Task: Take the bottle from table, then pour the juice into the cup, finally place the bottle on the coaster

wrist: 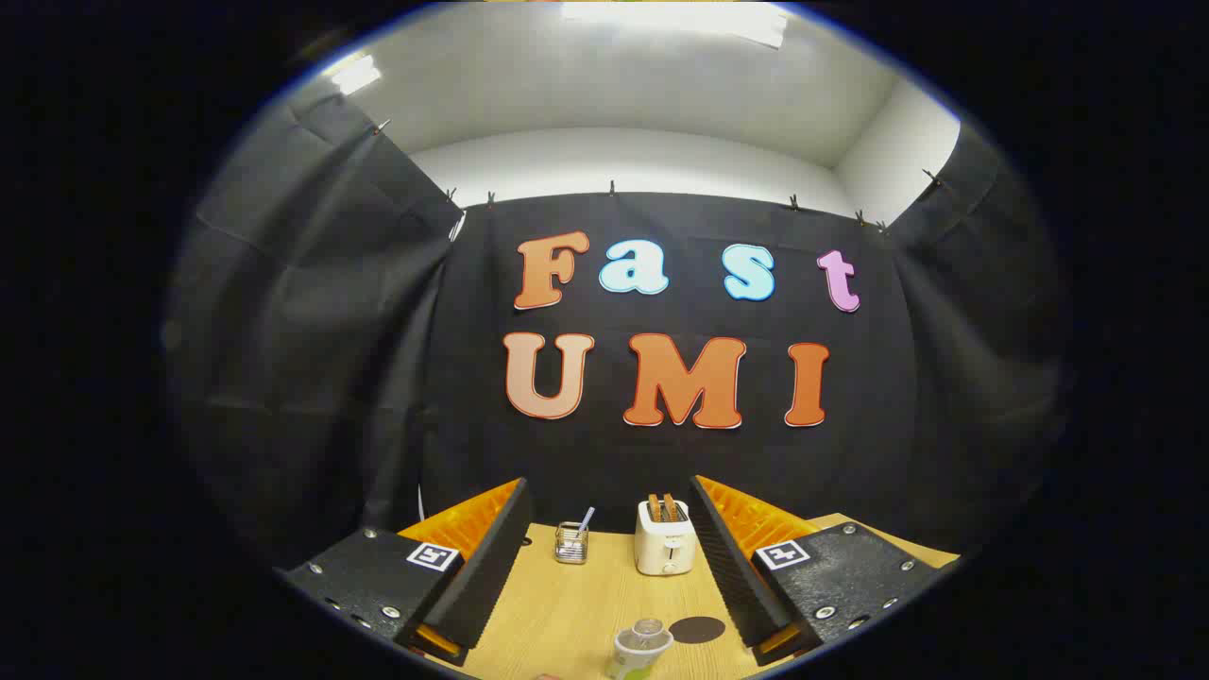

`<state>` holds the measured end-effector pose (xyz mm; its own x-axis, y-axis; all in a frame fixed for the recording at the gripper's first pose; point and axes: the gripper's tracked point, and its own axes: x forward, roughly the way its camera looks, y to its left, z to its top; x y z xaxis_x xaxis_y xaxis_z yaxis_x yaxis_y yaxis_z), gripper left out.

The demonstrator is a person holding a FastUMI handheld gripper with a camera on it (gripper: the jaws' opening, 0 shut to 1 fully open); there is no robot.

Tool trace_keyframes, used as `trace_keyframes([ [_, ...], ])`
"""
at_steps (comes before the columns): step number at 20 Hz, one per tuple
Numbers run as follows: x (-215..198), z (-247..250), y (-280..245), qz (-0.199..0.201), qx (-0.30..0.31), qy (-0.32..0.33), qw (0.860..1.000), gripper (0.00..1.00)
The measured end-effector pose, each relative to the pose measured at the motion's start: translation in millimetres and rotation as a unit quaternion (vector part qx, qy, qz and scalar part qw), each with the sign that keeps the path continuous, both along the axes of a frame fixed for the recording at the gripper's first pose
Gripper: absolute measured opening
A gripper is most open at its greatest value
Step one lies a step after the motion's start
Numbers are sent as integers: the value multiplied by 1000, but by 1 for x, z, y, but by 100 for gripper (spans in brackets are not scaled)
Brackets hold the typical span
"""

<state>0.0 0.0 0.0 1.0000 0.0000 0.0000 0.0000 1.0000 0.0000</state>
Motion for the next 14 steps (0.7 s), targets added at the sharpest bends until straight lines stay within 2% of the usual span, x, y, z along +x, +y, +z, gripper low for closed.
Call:
trace_keyframes([
  [3, 1, -4, -4, -17, -8, 8, 1000, 98],
  [10, 2, 3, 6, -15, -37, 2, 999, 98],
  [14, 3, -1, 4, -13, -25, 6, 1000, 98],
])
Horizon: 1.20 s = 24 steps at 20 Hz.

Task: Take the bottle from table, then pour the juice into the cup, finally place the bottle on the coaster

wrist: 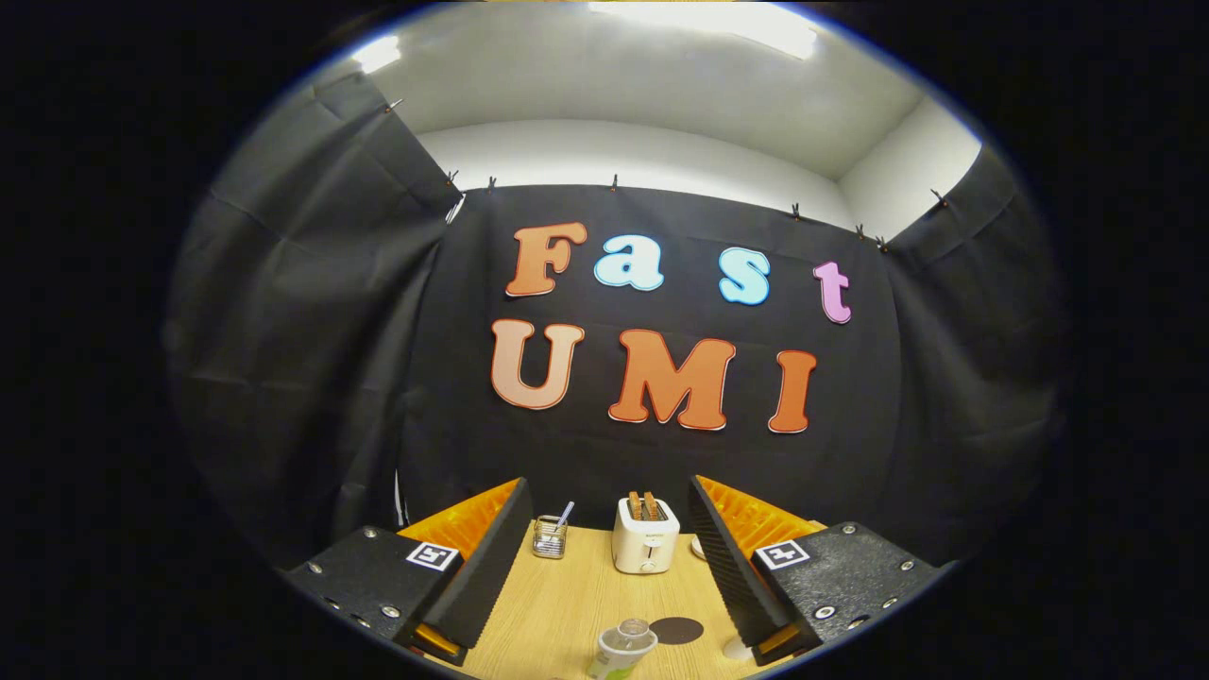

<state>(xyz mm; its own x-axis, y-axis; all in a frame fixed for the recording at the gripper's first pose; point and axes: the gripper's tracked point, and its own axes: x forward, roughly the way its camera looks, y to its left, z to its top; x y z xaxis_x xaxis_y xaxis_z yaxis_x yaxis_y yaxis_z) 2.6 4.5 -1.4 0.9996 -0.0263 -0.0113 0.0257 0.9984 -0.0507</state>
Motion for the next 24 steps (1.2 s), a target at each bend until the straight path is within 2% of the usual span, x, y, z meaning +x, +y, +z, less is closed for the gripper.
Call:
trace_keyframes([
  [24, -2, -9, -26, -18, 24, 9, 1000, 98],
])
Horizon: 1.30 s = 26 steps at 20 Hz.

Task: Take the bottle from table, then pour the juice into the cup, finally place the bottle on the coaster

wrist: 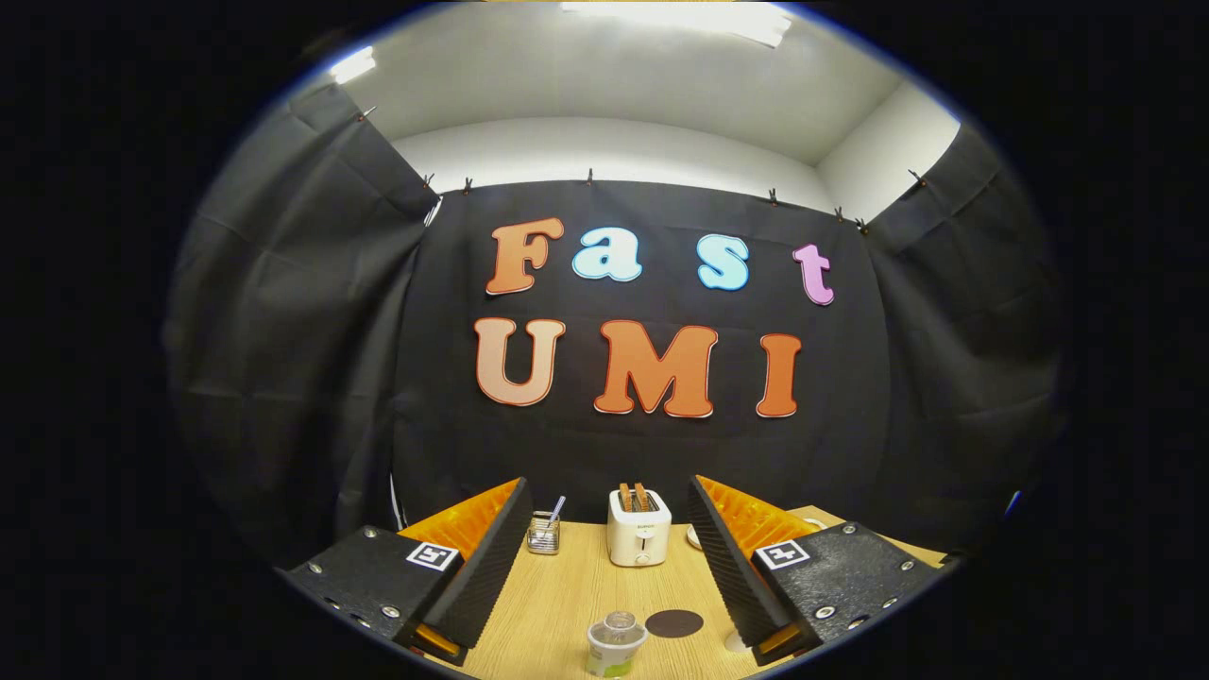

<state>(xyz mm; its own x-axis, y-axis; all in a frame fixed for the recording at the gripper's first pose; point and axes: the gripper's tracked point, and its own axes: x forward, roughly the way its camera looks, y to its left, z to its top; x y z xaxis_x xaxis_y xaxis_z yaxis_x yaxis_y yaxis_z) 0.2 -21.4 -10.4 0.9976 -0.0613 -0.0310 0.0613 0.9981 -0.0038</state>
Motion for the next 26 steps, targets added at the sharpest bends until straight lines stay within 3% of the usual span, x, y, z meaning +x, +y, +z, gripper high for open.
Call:
trace_keyframes([
  [26, -3, -1, -9, -15, 7, -3, 1000, 98],
])
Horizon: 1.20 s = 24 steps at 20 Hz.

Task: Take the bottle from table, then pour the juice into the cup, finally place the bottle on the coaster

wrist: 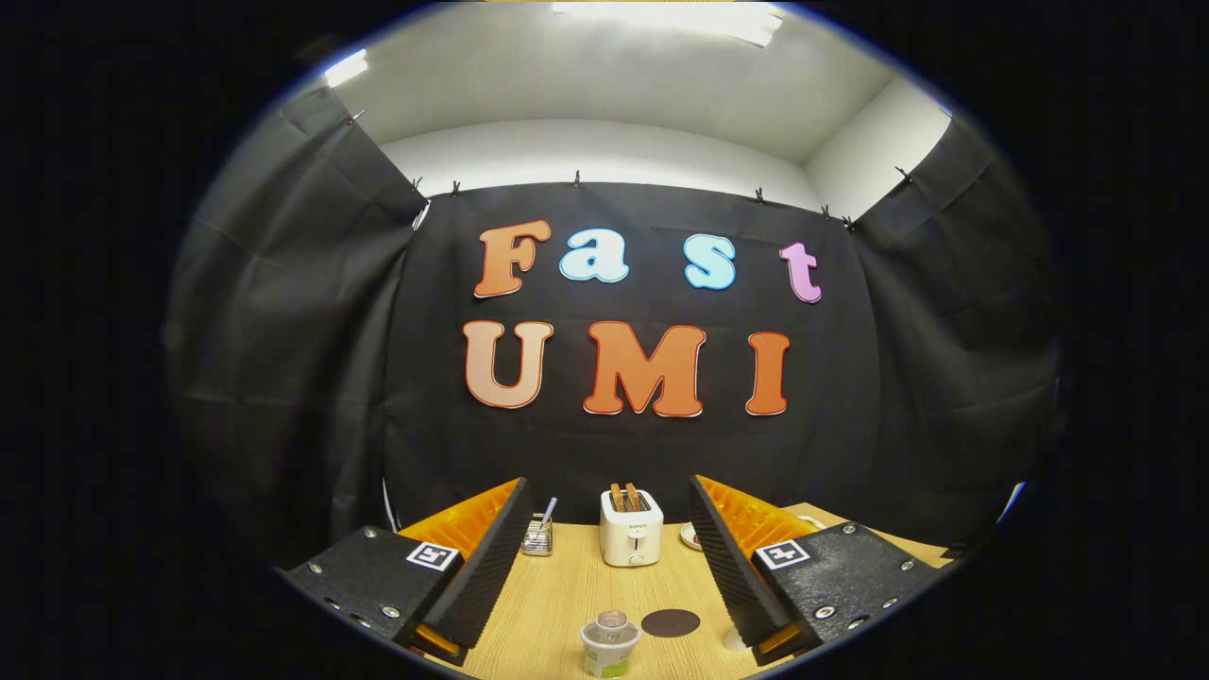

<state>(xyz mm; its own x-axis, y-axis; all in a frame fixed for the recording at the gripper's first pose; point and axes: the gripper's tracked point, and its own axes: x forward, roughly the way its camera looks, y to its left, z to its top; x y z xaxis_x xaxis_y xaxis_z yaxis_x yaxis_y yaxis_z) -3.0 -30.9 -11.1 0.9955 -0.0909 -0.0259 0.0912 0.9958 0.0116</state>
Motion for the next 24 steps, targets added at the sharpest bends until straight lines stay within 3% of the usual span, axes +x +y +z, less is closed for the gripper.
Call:
trace_keyframes([
  [19, 0, -2, -3, -6, -11, -4, 1000, 98],
  [24, 0, -25, -3, -22, -24, 5, 999, 98],
])
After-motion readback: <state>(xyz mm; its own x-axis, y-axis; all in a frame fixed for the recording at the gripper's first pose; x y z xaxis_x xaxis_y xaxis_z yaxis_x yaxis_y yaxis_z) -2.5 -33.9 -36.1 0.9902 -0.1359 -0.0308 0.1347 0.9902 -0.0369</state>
